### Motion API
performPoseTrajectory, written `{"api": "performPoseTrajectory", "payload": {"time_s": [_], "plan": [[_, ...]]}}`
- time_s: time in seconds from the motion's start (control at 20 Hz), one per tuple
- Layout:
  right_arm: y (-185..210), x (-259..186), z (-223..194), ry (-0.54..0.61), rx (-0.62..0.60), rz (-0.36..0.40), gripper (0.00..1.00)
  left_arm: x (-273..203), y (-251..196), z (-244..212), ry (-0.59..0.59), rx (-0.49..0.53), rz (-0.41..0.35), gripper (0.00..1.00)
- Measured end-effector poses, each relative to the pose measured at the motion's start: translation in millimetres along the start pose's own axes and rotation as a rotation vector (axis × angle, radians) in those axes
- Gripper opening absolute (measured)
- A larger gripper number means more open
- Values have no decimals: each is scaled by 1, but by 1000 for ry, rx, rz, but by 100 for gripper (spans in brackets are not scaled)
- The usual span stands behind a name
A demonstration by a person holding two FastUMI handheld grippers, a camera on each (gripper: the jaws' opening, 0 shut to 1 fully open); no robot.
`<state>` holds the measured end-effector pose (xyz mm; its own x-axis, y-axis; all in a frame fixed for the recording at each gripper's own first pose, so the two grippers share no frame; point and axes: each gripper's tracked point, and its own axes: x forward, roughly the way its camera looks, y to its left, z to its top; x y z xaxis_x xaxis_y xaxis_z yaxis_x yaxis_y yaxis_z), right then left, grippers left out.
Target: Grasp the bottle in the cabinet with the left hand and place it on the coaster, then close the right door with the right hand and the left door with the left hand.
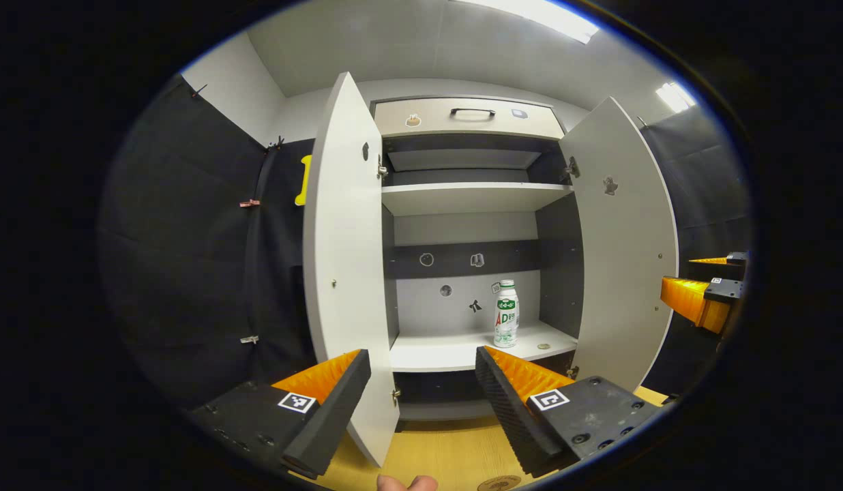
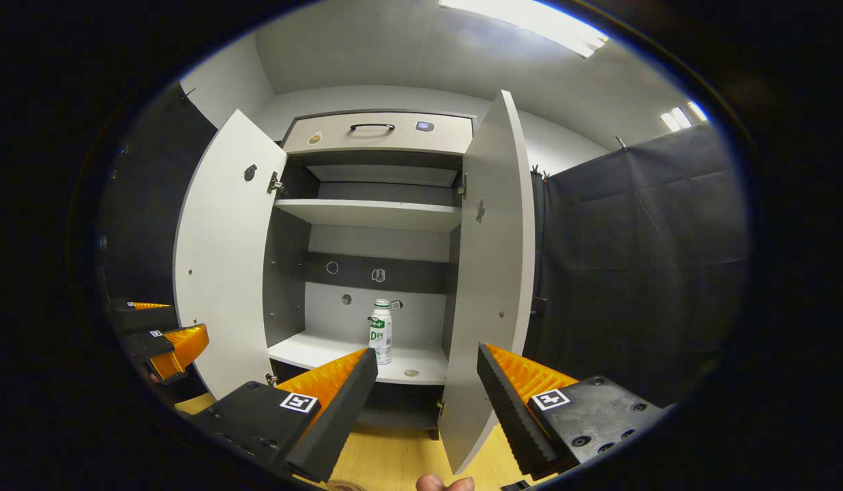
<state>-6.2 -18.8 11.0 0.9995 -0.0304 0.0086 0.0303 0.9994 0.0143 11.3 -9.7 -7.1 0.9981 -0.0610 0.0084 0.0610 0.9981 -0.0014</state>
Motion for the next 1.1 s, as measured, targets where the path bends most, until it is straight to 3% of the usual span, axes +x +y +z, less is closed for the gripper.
{"api": "performPoseTrajectory", "payload": {"time_s": [0.85, 1.1], "plan": [[-115, 0, -33, 58, 10, -140, 97, 192, -179, -39, 28, -27, -255, 98], [-143, 5, -38, 60, 8, -180, 97, 252, -215, -55, 12, -8, -284, 98]]}}
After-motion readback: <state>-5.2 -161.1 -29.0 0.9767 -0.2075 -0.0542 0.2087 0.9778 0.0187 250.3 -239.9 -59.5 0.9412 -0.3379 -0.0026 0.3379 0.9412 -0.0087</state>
